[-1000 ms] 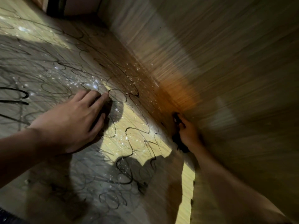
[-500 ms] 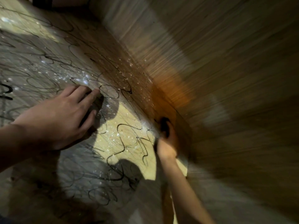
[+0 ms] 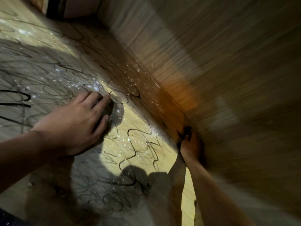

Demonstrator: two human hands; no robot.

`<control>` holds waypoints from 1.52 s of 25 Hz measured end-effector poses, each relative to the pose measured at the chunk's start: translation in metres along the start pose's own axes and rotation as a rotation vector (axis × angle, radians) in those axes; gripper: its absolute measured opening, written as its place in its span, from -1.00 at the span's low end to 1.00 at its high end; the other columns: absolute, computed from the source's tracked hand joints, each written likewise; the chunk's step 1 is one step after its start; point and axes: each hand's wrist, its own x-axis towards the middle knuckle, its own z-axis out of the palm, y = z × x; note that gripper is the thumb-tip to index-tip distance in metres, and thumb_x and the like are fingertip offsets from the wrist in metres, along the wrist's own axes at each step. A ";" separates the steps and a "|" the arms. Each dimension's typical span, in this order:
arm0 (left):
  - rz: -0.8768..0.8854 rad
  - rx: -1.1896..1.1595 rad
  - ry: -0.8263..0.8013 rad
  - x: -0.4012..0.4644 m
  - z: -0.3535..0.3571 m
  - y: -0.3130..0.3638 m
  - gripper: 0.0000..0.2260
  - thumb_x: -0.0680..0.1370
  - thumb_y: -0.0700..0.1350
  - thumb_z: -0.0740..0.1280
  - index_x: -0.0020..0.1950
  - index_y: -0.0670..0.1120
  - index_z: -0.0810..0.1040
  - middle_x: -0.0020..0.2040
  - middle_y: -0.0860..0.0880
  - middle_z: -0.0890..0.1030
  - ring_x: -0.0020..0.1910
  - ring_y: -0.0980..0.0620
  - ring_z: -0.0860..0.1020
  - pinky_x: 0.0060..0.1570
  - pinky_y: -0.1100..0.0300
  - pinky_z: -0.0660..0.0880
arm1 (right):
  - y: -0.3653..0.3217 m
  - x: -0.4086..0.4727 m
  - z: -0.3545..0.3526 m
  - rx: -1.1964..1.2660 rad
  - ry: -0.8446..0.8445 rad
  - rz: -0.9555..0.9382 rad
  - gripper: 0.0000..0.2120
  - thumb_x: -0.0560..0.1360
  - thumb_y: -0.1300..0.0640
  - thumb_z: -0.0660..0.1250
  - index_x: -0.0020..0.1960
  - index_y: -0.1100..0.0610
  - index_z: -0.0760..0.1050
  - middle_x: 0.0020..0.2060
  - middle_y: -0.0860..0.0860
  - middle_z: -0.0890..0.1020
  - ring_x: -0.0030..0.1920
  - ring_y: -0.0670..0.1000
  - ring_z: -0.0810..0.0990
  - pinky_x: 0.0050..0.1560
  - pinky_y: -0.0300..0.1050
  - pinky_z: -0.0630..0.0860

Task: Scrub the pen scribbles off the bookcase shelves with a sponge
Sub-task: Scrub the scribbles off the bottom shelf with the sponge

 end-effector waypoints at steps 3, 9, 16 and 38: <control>0.001 -0.006 0.020 0.001 -0.001 0.001 -0.39 0.60 0.13 -0.07 0.45 -0.28 0.29 0.11 -0.19 0.45 0.14 -0.18 0.41 0.15 -0.07 0.50 | -0.043 0.003 0.005 0.043 -0.074 -0.049 -0.62 0.64 0.02 0.06 0.44 -0.03 0.32 0.39 0.07 0.40 0.37 0.17 0.38 0.36 0.10 0.32; -0.011 -0.003 -0.023 0.002 0.000 -0.002 -0.35 0.59 0.17 -0.12 0.48 -0.26 0.25 0.14 -0.18 0.44 0.16 -0.18 0.40 0.18 -0.10 0.48 | -0.085 -0.053 0.013 0.330 -0.301 -0.412 -0.60 0.61 0.24 0.12 0.33 -0.11 0.45 0.28 -0.13 0.46 0.18 -0.08 0.49 0.19 -0.15 0.46; -0.007 0.012 -0.018 0.000 -0.005 0.003 -0.37 0.59 0.15 -0.09 0.47 -0.25 0.28 0.13 -0.16 0.45 0.15 -0.16 0.41 0.13 -0.07 0.52 | -0.065 -0.004 -0.016 0.257 0.029 -0.012 -0.63 0.64 0.08 0.13 0.44 0.03 0.34 0.34 0.08 0.46 0.32 0.13 0.43 0.29 -0.01 0.34; 0.030 0.070 -0.020 -0.001 -0.005 0.002 -0.35 0.56 0.16 -0.16 0.52 -0.22 0.15 0.24 -0.18 0.41 0.25 -0.14 0.34 0.26 -0.02 0.38 | -0.058 -0.038 -0.002 0.010 -0.259 -0.184 -0.57 0.61 -0.21 -0.02 0.48 -0.31 0.08 0.53 -0.10 0.12 0.49 0.11 0.17 0.45 0.20 0.15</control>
